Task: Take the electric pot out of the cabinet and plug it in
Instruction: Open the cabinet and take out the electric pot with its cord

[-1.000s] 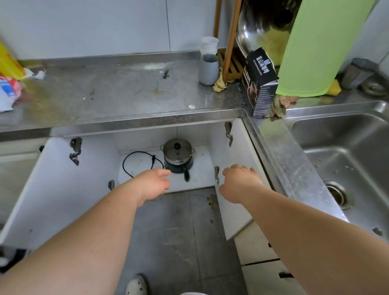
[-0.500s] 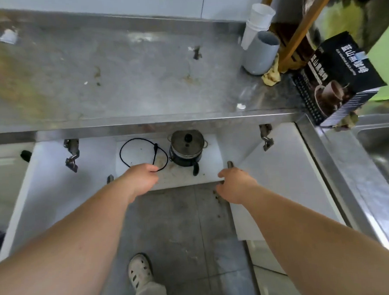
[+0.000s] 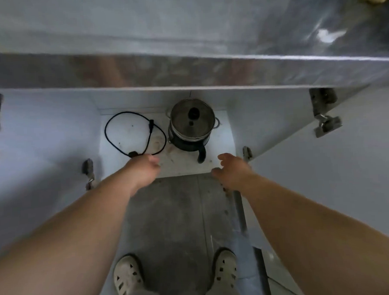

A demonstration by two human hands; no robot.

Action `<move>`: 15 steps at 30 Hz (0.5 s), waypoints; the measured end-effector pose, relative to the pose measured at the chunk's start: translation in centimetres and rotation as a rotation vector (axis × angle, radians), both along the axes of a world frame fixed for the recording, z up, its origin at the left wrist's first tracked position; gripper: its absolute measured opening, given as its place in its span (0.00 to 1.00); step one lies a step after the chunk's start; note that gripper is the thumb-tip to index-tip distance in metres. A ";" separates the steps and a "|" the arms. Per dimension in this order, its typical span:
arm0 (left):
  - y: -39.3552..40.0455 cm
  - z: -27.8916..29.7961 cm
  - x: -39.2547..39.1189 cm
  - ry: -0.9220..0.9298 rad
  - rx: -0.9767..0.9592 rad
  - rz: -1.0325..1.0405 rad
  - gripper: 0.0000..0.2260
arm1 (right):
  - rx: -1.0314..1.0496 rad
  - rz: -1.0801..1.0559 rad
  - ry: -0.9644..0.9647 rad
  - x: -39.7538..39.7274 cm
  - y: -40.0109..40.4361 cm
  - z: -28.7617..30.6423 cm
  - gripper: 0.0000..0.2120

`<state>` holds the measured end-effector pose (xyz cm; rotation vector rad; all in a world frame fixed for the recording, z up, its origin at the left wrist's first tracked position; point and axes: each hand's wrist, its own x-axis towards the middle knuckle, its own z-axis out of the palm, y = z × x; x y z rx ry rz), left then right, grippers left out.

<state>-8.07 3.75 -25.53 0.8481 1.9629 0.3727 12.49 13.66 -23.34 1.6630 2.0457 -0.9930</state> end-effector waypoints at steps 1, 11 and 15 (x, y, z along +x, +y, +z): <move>0.7 -1.8 0.1 0.004 0.005 -0.007 0.08 | 0.005 -0.008 0.013 -0.1 0.8 -1.9 0.27; 6.2 -18.3 -2.0 0.184 -0.043 -0.122 0.21 | 0.057 -0.142 0.247 -2.6 6.7 -19.2 0.24; 6.9 -23.4 -3.4 0.194 -0.056 -0.059 0.22 | 0.043 -0.342 0.416 -3.7 8.6 -24.2 0.34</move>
